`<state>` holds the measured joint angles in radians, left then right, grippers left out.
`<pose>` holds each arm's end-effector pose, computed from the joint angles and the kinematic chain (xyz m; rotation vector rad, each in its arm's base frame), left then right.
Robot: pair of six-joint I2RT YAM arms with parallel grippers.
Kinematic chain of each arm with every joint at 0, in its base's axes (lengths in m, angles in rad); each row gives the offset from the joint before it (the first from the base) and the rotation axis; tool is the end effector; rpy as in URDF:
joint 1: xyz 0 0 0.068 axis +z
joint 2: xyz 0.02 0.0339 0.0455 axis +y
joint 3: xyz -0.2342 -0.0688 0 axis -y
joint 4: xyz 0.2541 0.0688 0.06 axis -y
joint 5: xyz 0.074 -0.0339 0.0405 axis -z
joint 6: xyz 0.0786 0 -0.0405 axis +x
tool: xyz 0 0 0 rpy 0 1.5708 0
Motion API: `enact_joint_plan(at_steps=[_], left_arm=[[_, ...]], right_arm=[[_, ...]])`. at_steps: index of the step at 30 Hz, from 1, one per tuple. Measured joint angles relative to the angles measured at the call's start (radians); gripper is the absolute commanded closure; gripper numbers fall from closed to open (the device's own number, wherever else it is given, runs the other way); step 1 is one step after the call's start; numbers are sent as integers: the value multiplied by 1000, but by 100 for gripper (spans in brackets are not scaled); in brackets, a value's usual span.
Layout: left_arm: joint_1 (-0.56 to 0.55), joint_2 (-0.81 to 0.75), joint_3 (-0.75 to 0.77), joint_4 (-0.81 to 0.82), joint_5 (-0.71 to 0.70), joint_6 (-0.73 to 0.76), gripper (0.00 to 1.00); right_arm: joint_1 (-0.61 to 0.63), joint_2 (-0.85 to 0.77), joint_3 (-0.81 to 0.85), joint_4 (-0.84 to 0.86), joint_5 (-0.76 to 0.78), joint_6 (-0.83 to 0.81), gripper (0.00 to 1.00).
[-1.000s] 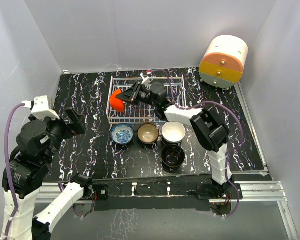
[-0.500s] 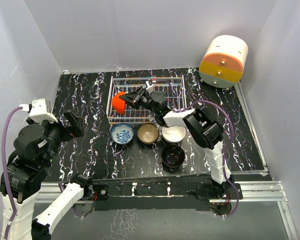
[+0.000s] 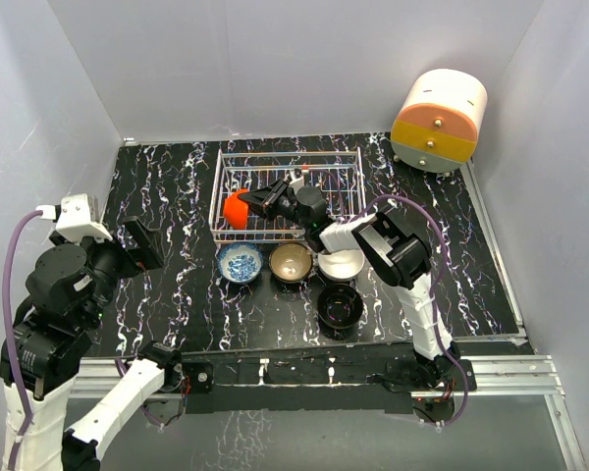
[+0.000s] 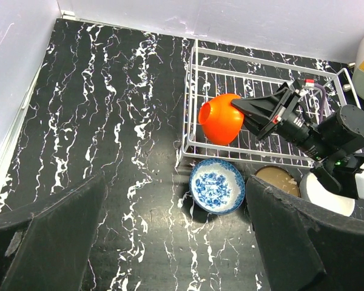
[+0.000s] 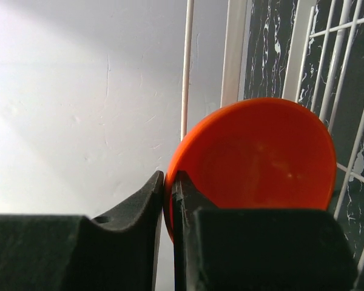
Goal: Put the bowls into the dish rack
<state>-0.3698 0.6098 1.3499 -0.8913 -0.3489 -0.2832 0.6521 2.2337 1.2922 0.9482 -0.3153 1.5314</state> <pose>0.1229 -0.0188 0.4410 -0.1833 1.7065 -0.1843 0.3913 0.3294 0.1290 0.5392 1.8683 1.8561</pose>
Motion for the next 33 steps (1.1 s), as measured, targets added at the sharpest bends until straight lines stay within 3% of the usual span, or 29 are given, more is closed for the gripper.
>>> enact_joint_plan(at_steps=[6,9,12,18,33], left_arm=[[0,-8,0,-2,-6,0,3],[0,-9,0,-3,-7,0,3],[0,-9,-2,-3,-7,0,3],[0,-9,-2,-3,-7,0,3],[0,-9,-4,2,-5,-4,3]], right_arm=[[-9,-4,-43,19,20,35,76],[-14,-13,-64,12,34,42,63],[-19,-26,-81,-6,47,42,56],[-25,-49,-87,-105,81,6,53],[-26,-246,-68,-612,278,-204,50]])
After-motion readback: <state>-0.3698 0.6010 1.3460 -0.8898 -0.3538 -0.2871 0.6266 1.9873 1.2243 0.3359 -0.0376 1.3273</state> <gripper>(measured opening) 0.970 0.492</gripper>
